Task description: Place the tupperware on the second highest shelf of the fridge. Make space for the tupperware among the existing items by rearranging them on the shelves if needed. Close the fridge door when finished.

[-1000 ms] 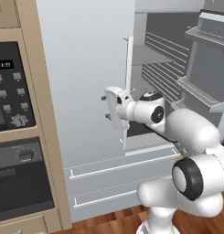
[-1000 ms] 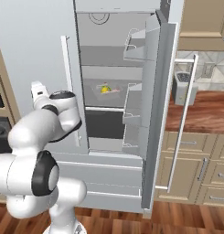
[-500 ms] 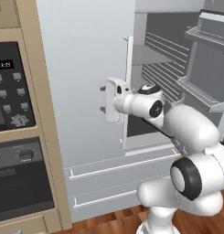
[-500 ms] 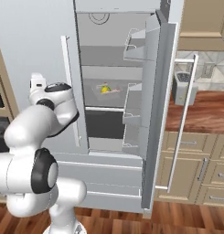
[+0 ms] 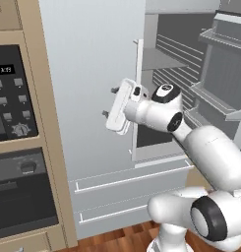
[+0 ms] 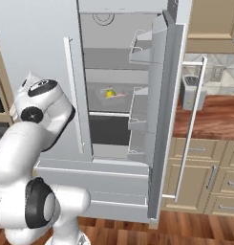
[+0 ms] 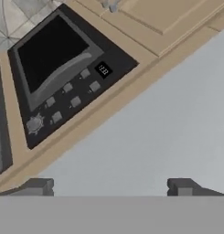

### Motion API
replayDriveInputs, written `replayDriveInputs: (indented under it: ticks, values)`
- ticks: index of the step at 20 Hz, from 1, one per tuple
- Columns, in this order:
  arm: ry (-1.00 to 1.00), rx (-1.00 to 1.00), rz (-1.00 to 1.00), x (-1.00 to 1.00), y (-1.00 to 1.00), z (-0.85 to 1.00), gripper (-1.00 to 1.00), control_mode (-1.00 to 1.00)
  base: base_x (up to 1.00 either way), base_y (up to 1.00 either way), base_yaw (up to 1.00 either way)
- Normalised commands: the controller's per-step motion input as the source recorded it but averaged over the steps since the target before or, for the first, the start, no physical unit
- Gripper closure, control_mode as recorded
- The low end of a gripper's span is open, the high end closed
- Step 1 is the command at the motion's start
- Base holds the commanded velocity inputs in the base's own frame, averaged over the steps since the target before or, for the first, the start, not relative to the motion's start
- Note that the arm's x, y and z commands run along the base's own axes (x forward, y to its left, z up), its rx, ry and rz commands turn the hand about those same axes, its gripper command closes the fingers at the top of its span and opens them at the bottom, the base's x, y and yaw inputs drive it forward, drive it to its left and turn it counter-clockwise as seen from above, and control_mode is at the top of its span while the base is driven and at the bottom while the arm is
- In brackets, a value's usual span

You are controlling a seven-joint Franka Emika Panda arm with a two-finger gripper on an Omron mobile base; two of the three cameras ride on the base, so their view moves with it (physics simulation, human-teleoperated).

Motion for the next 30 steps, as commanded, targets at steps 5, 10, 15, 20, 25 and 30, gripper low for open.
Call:
replayDriveInputs:
  ticks: [5,10,15,20,25,30]
  values:
    - [0.59,0.68,0.00,-1.00,-0.39,0.55,-1.00,-1.00,0.00,0.00,0.00]
    - [0.66,0.78,0.02,-0.99,-0.53,0.25,-1.00,-1.00,0.00,0.00,0.00]
    - [0.65,0.74,0.05,-0.90,-0.54,0.37,-1.00,-1.00,0.00,0.00,0.00]
    - [0.54,0.67,0.02,-0.70,-0.70,0.81,-1.00,-1.00,0.00,0.00,0.00]
    - [0.39,0.57,0.00,-0.52,-0.88,1.00,-1.00,-1.00,0.00,0.00,0.00]
    - [0.34,0.55,0.00,-0.45,-0.92,1.00,-1.00,-1.00,0.00,0.00,0.00]
